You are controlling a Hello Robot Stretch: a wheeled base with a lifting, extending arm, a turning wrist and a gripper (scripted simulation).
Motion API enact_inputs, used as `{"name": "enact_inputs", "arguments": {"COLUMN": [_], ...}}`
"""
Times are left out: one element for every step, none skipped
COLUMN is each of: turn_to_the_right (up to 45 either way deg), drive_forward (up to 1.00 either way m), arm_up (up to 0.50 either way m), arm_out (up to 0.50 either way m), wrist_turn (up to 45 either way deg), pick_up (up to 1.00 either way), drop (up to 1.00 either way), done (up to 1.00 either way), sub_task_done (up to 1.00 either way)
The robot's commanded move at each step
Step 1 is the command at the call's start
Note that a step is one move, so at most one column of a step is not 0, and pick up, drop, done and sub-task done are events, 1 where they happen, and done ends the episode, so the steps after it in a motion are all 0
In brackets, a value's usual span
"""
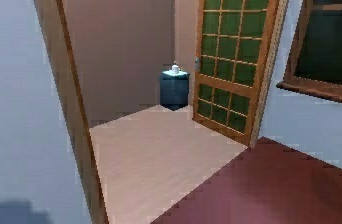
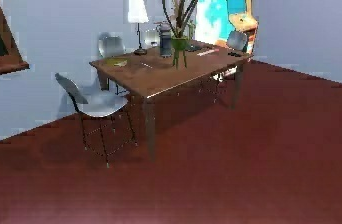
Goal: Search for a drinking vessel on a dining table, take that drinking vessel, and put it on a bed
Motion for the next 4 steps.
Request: {"name": "enact_inputs", "arguments": {"turn_to_the_right": [0.0,-27.0,0.0,-3.0], "drive_forward": [0.9,0.0,1.0,0.0], "arm_up": [0.0,0.0,0.0,0.0], "arm_out": [0.0,0.0,0.0,0.0], "wrist_turn": [0.0,0.0,0.0,0.0], "pick_up": [0.0,0.0,0.0,0.0], "drop": [0.0,0.0,0.0,0.0], "done": [0.0,0.0,0.0,0.0], "sub_task_done": [0.0,0.0,0.0,0.0]}}
